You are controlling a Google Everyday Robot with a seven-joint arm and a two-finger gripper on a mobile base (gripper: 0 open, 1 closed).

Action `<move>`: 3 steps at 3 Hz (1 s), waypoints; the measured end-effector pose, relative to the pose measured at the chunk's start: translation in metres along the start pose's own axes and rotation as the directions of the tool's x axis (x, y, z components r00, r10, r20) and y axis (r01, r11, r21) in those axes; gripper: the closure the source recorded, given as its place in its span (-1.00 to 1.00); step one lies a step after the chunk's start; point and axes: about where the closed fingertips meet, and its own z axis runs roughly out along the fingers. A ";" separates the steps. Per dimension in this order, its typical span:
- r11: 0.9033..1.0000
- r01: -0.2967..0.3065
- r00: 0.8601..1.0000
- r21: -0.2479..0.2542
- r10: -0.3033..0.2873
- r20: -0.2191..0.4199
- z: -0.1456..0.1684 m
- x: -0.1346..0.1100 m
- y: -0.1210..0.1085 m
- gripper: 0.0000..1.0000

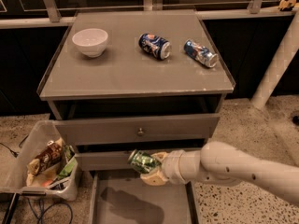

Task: Place green can into bottom drawer

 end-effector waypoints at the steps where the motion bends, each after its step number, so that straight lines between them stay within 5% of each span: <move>1: 1.000 0.024 0.999 0.014 -0.024 0.021 0.030 0.044 0.008 1.00; 3: 0.998 0.060 0.998 0.016 -0.060 0.034 0.042 0.124 -0.043 1.00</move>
Offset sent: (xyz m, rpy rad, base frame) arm 0.0162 -0.0577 -0.1508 0.0134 -0.0980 0.0204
